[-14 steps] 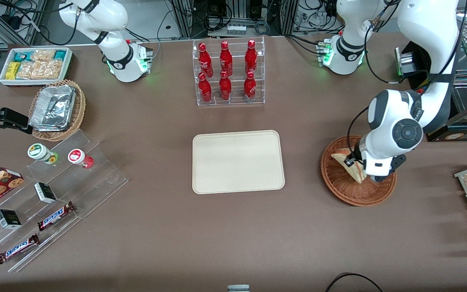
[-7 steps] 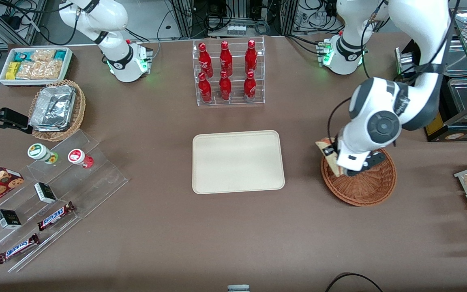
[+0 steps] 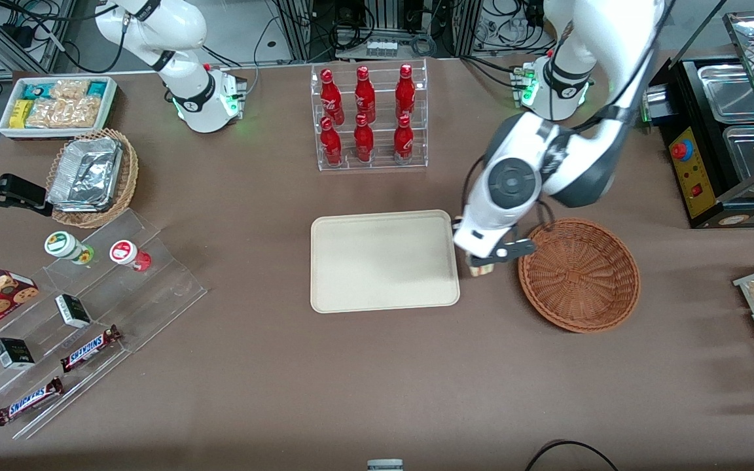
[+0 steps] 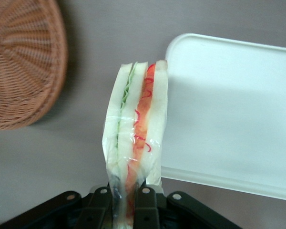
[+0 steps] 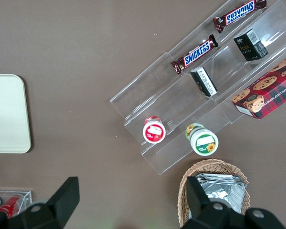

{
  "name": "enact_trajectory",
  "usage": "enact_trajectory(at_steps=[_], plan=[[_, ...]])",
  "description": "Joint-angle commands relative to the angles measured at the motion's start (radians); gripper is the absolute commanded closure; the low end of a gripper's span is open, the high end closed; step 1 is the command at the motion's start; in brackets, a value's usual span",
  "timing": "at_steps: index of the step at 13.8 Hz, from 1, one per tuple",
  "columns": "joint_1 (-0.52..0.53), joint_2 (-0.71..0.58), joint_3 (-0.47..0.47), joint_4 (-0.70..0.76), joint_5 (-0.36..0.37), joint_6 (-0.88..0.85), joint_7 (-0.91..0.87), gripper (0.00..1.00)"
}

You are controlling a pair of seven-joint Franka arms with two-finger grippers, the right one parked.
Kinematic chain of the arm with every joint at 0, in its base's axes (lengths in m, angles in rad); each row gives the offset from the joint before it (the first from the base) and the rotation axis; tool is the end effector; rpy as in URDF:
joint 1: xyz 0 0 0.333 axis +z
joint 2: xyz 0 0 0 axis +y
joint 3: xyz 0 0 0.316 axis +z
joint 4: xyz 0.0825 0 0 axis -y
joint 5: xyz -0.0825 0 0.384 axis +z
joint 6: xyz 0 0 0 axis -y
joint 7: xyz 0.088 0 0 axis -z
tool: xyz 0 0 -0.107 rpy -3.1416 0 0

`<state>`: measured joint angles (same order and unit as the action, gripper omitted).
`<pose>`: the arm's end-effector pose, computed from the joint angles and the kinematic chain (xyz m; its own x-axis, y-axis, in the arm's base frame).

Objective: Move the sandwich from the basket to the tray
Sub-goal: 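Carry the sandwich with the left gripper over the cream tray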

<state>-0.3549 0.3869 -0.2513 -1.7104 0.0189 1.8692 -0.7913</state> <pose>0.5264 -0.3469 0.3555 0.9600 0.1902 -0.2055 0.1733 -0.9800 -0.0977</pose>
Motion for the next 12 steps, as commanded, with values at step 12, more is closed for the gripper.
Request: enact_trajectory(at_steps=[12], plan=[[-0.252, 0.303, 0.018, 0.248, 0.019, 0.195, -0.154, 1.0]])
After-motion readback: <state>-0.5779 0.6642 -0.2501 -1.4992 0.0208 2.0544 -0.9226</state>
